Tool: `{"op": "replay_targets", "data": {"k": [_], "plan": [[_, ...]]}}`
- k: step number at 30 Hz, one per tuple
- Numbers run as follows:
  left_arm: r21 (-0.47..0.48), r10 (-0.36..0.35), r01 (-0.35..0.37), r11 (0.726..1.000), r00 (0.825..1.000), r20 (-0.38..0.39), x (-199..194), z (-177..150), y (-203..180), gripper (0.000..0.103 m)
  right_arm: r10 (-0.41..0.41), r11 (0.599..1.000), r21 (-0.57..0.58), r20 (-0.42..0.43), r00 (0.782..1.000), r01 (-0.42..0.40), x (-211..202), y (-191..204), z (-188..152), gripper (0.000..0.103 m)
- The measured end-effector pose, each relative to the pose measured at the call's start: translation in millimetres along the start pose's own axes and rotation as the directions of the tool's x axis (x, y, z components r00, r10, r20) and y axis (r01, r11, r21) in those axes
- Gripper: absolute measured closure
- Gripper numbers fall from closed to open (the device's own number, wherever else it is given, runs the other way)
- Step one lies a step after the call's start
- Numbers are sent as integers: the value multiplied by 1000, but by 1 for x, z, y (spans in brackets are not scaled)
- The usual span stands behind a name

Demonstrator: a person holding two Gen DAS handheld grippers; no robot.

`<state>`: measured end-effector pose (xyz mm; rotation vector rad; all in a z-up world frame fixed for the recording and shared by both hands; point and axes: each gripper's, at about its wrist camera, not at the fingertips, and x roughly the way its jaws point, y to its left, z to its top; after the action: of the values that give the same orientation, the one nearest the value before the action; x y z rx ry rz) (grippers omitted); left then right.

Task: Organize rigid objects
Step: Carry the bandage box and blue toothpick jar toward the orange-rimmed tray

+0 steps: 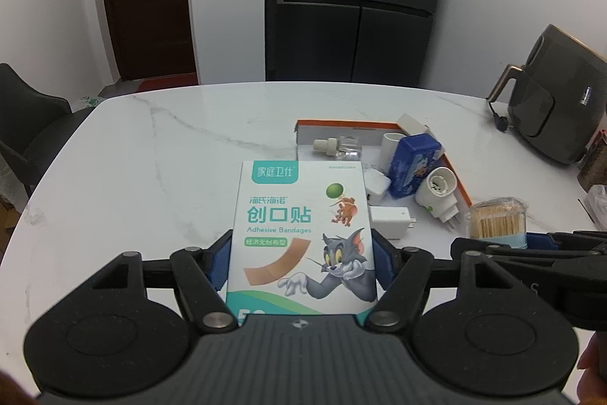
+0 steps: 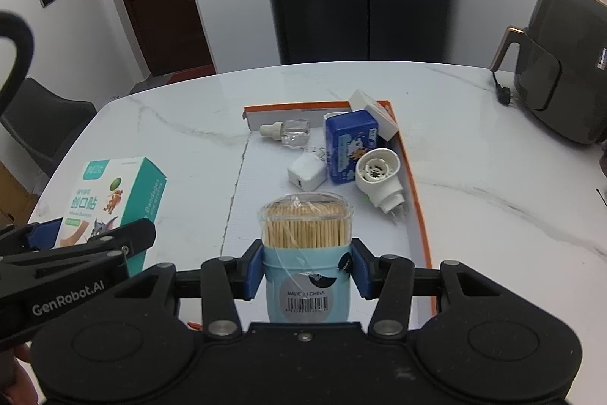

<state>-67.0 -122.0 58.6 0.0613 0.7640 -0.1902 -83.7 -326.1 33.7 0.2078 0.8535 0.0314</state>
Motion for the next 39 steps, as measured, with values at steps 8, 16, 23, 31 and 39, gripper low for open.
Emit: {"op": "replay_targets", "data": {"k": [8,16,23,31,39], "plan": [[15,-16,16,1000,1000,-1,-3,-3,-12,32,-13,1000,21,5,1000,13,-7,-12,-4,46],[29,-30,30,999,1000,5,-4,-1,-22,32,-26,999,36,12,1000,25,-11,-21,-4,46],[33,-35,35,999,999,7,-1,2,-27,32,-32,999,43,17,999,31,-11,-26,0,46],[36,-40,40,999,999,13,2,7,-33,32,-36,998,47,22,999,35,-11,-30,4,46],[47,-50,49,998,999,15,5,13,-39,32,-43,998,55,26,999,42,-10,-39,10,46]]}}
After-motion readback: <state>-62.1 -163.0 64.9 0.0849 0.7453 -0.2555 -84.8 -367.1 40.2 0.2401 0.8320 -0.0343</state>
